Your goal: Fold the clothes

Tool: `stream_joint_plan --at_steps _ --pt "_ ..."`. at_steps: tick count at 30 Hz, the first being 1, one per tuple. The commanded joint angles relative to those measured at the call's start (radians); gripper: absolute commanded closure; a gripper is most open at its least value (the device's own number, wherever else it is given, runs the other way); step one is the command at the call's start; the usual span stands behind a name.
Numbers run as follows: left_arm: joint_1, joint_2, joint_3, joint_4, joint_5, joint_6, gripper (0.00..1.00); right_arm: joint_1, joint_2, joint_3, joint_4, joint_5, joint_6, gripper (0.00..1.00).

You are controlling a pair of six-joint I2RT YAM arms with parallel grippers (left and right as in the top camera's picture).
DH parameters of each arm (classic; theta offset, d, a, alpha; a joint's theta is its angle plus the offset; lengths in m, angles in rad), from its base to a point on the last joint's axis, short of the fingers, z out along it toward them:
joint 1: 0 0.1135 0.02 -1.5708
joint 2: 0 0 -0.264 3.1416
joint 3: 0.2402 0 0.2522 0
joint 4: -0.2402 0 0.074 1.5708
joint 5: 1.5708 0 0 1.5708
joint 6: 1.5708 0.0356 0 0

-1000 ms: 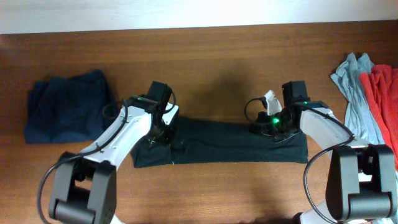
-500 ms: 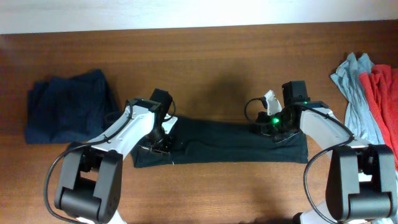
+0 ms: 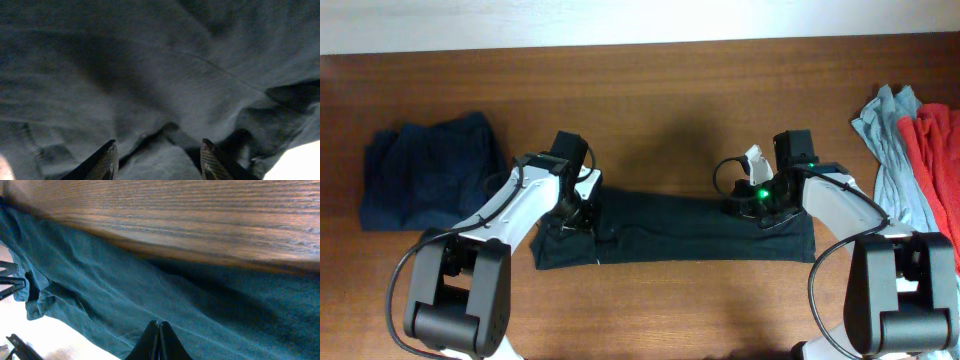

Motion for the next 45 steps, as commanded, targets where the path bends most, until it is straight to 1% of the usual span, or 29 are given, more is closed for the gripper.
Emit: stream_joint_plan --at_steps 1,3,6,10,12,14,18,20,21,22,25,32,36,40,43,45 --pt "-0.003 -0.003 0.013 0.005 0.053 0.001 0.46 0.006 0.008 0.0 0.003 0.01 0.003 0.94" --pt "-0.003 -0.001 0.013 0.006 0.05 0.001 0.46 0.006 0.008 0.0 0.003 0.01 0.003 0.94" --pt "-0.003 0.006 0.008 0.007 0.003 0.002 0.46 0.006 0.008 0.0 0.003 0.01 0.003 0.94" --pt "-0.005 0.02 0.003 0.003 0.0 0.002 0.46 0.005 0.008 0.0 -0.002 0.01 0.003 0.94" --pt "-0.008 0.03 0.003 0.002 0.0 0.002 0.48 0.006 0.008 0.0 -0.002 0.01 0.003 0.94" --pt "-0.015 0.039 0.003 0.002 0.008 0.002 0.57 0.006 0.008 0.0 -0.002 0.01 0.003 0.94" --pt "-0.032 0.054 0.003 0.0 0.011 0.002 0.68 0.006 0.008 0.0 -0.002 0.01 0.003 0.94" --pt "-0.038 0.055 0.003 -0.002 0.01 0.002 0.69 0.006 0.008 0.0 -0.002 0.01 0.003 0.94" --pt "-0.038 0.055 0.003 -0.002 0.01 0.002 0.72 0.006 0.008 0.0 -0.002 0.01 0.003 0.94" --pt "-0.038 0.055 0.003 -0.003 0.01 0.002 0.76 0.006 0.008 0.0 -0.002 0.01 0.003 0.94" --pt "-0.036 0.051 0.006 -0.033 0.009 0.002 0.99 0.005 0.008 0.0 -0.002 0.009 0.003 0.94" --pt "0.031 -0.015 0.102 -0.235 -0.047 0.002 1.0 0.006 0.008 0.0 -0.001 0.009 0.003 0.94" --pt "0.078 -0.037 0.113 -0.303 -0.046 0.002 0.98 0.005 0.008 0.0 -0.001 0.01 0.003 0.94" --pt "0.086 -0.036 0.113 -0.329 -0.047 0.003 0.97 0.005 0.008 0.0 0.0 0.01 0.003 0.94" --pt "0.086 -0.036 0.113 -0.331 -0.058 0.005 0.88 0.005 0.008 0.0 0.002 0.01 0.003 0.94" --pt "0.086 -0.036 0.113 -0.343 -0.077 0.005 0.86 0.005 0.008 0.0 -0.001 0.01 0.003 0.94"
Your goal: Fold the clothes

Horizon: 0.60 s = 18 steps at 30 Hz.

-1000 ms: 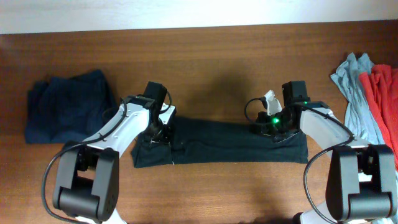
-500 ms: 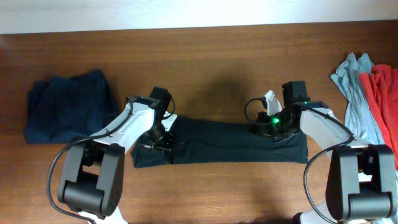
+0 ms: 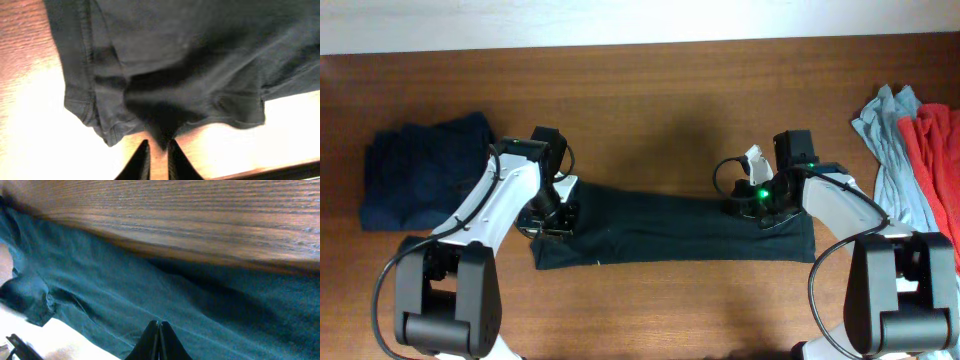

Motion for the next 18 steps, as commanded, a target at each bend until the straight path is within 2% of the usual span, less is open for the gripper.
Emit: stream_joint_plan --at_steps 1,5,7,11,16,18 --pt "0.001 -0.016 0.013 -0.02 -0.038 0.008 0.85 0.005 0.008 0.0 -0.001 0.01 0.004 0.94" --pt "0.001 -0.016 0.013 -0.045 -0.08 0.008 0.83 0.006 0.008 0.0 -0.001 0.01 0.004 0.94" --pt "0.001 -0.016 0.013 -0.02 -0.086 0.005 0.8 0.005 0.008 0.0 -0.001 0.011 0.004 0.86" --pt "0.005 -0.018 0.014 0.098 -0.089 -0.042 0.79 0.005 0.008 0.0 -0.003 0.037 0.004 0.8" --pt "0.026 -0.018 0.006 0.298 -0.089 -0.07 0.57 0.005 0.008 0.0 -0.021 0.038 0.004 0.68" --pt "0.026 -0.015 -0.003 0.355 -0.089 -0.069 0.58 0.005 0.008 0.0 -0.024 0.045 0.004 0.68"
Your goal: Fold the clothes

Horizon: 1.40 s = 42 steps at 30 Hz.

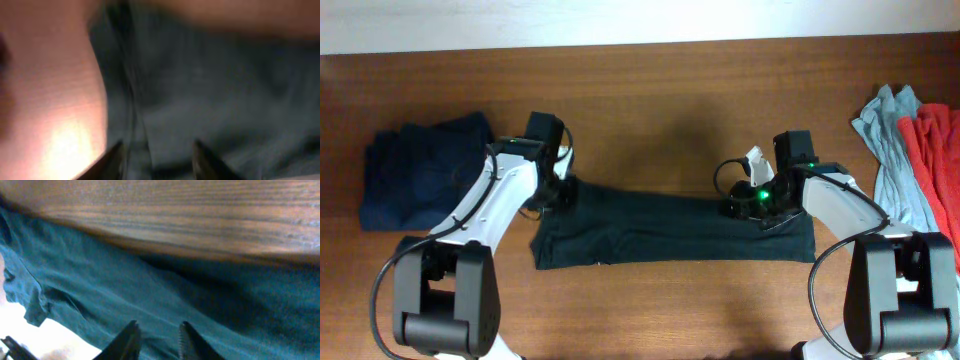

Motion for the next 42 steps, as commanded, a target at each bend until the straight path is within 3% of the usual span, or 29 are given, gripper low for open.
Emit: stream_joint_plan --at_steps 1,3,5,6,16,20,25,34,38,40,41,42 --pt "0.011 -0.01 -0.008 0.071 -0.008 -0.016 0.65 0.005 0.008 0.0 -0.005 0.021 0.003 0.68" --pt "0.011 0.009 -0.011 0.084 -0.005 -0.009 0.81 0.005 0.008 0.0 -0.008 0.029 0.003 0.68" --pt "0.011 0.033 -0.011 0.069 0.007 -0.005 0.96 0.005 0.008 0.0 -0.012 0.033 0.003 0.76" --pt "0.011 0.05 -0.011 0.05 0.018 -0.002 1.0 0.005 0.008 0.0 -0.015 0.035 0.003 0.86" --pt "0.012 0.164 -0.011 0.201 -0.08 0.042 0.99 -0.018 0.007 0.0 -0.02 0.048 0.029 0.88" --pt "0.063 0.222 -0.011 0.21 -0.173 -0.056 1.0 -0.155 0.006 0.012 -0.082 0.007 0.033 0.88" --pt "0.171 0.224 -0.011 0.207 -0.161 -0.092 0.99 -0.32 0.008 0.015 -0.185 0.014 0.003 0.89" --pt "0.214 0.224 -0.011 0.208 -0.102 -0.091 0.99 -0.309 0.044 0.007 -0.134 0.202 0.015 0.9" --pt "0.213 0.224 -0.011 0.211 -0.102 -0.092 0.99 -0.309 0.051 0.008 -0.108 0.137 -0.002 0.9" --pt "0.213 0.224 -0.011 0.211 -0.102 -0.091 0.99 -0.309 0.051 0.008 -0.094 0.124 -0.01 0.81" --pt "0.213 0.224 -0.011 0.211 -0.102 -0.091 0.99 -0.309 0.052 0.008 -0.087 0.126 -0.013 0.71" --pt "0.213 0.224 -0.011 0.211 -0.102 -0.091 0.98 -0.309 0.052 0.008 -0.073 0.124 -0.029 0.49"
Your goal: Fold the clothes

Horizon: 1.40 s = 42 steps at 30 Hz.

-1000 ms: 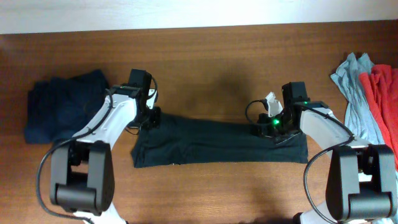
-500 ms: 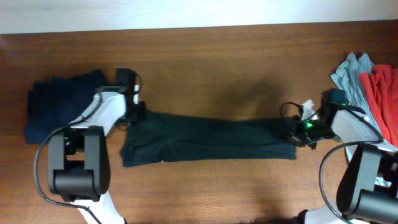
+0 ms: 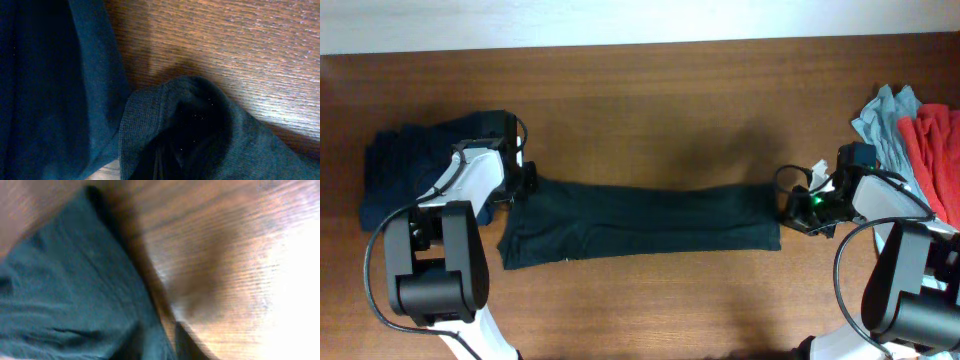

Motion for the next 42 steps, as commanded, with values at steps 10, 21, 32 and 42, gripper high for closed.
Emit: stream_joint_plan --at_steps 10,21,32,42 --pt "-0.002 0.055 -0.015 -0.003 0.005 -0.012 0.95 0.017 0.184 -0.008 0.077 -0.174 -0.111 0.22" --pt "-0.002 0.055 -0.015 -0.014 0.012 -0.012 0.93 0.058 0.203 -0.01 0.041 -0.088 -0.072 0.63" --pt "-0.002 0.055 -0.015 -0.017 0.012 -0.012 0.92 0.032 0.15 -0.01 -0.098 0.08 -0.046 0.38" --pt "-0.002 0.055 -0.014 -0.016 0.012 -0.012 0.92 0.033 0.151 -0.036 -0.127 0.077 -0.045 0.35"
